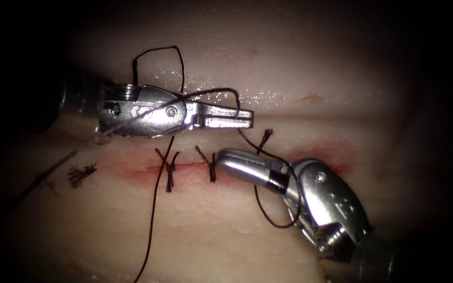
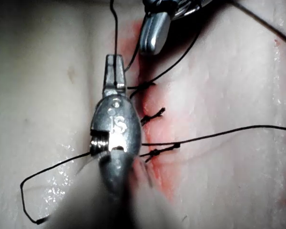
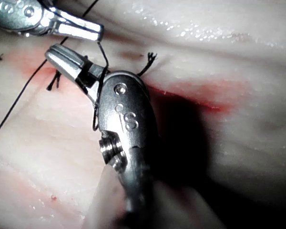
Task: Wound Closure
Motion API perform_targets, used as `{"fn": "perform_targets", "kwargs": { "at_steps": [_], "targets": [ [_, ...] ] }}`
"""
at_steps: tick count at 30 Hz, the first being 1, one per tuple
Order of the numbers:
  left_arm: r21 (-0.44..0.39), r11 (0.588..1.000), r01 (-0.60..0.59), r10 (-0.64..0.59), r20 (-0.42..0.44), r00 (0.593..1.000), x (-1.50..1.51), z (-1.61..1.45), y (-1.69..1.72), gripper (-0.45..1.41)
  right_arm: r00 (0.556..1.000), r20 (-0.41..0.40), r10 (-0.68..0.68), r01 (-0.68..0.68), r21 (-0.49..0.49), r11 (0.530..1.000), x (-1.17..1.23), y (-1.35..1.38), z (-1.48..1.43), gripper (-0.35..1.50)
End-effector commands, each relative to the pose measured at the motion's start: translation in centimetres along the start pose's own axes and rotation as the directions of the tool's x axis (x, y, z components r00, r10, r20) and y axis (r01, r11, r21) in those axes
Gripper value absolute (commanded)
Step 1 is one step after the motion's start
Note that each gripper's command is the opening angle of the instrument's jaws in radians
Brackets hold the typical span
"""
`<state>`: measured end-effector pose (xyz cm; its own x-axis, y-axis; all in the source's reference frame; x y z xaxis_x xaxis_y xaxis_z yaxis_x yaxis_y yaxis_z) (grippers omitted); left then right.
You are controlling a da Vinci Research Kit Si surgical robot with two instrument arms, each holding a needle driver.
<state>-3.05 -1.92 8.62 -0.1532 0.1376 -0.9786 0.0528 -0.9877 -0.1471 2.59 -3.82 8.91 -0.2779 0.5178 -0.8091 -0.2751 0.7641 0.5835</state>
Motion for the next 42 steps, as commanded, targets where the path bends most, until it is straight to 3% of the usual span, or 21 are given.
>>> {"fn": "perform_targets", "kwargs": {
  "at_steps": [1, 9, 17, 18, 20, 23, 26, 28, 30, 34, 36, 40, 42],
  "targets": [
    [0.002, 1.000, -0.002, 0.002, -0.007, 1.000, -0.06, 0.05, 0.04, -0.45, 1.000, -0.021, 0.016, -0.016, -0.011, 1.000, -0.06, -0.03, 0.06, -0.28],
    [0.007, 1.000, -0.017, 0.017, -0.009, 1.000, -0.11, -0.01, 0.27, -0.45, 0.995, -0.088, 0.054, -0.064, -0.106, 0.992, 0.06, 0.00, -0.03, -0.35],
    [0.009, 1.000, -0.022, 0.022, -0.001, 1.000, -0.15, 0.12, 0.51, -0.45, 0.995, -0.087, 0.056, -0.076, -0.241, 0.968, 0.09, 0.00, -0.01, -0.33],
    [0.008, 1.000, -0.026, 0.026, -0.001, 1.000, -0.15, 0.16, 0.58, -0.45, 0.997, -0.055, 0.058, -0.072, -0.302, 0.951, 0.09, 0.01, -0.01, -0.13],
    [0.009, 1.000, -0.028, 0.028, 0.000, 1.000, -0.14, 0.19, 0.62, -0.45, 0.996, -0.032, 0.080, -0.086, -0.344, 0.935, 0.08, 0.02, 0.00, 0.00],
    [0.011, 1.000, -0.027, 0.027, 0.001, 1.000, -0.09, 0.23, 0.69, -0.45, 0.993, 0.022, 0.120, -0.100, -0.416, 0.904, 0.05, 0.04, 0.00, 0.04],
    [0.017, 1.000, -0.022, 0.022, -0.001, 1.000, 0.02, 0.29, 0.75, -0.45, 0.973, 0.062, 0.223, -0.152, -0.555, 0.818, -0.02, 0.08, 0.01, 0.05],
    [0.014, 1.000, -0.020, 0.020, -0.001, 1.000, 0.06, 0.30, 0.77, -0.45, 0.967, 0.068, 0.247, -0.161, -0.588, 0.793, -0.05, 0.10, 0.01, 0.12],
    [0.011, 1.000, -0.017, 0.017, 0.003, 1.000, 0.09, 0.31, 0.78, -0.45, 0.959, 0.077, 0.272, -0.169, -0.617, 0.768, -0.09, 0.12, 0.02, 0.32],
    [0.007, 1.000, -0.024, 0.024, 0.006, 1.000, 0.15, 0.31, 0.77, -0.45, 0.936, 0.070, 0.344, -0.213, -0.666, 0.715, -0.20, 0.13, 0.00, 0.36],
    [0.005, 1.000, -0.022, 0.022, 0.007, 1.000, 0.16, 0.31, 0.76, -0.45, 0.930, 0.072, 0.361, -0.216, -0.687, 0.693, -0.26, 0.14, -0.01, 0.49],
    [0.004, 1.000, -0.026, 0.026, 0.009, 1.000, 0.16, 0.31, 0.74, -0.45, 0.912, 0.085, 0.401, -0.218, -0.728, 0.650, -0.39, 0.17, -0.05, 0.93],
    [0.003, 1.000, -0.026, 0.026, 0.011, 1.000, 0.16, 0.32, 0.73, -0.45, 0.901, 0.085, 0.425, -0.228, -0.741, 0.632, -0.46, 0.20, -0.09, 0.93]
  ]
}}
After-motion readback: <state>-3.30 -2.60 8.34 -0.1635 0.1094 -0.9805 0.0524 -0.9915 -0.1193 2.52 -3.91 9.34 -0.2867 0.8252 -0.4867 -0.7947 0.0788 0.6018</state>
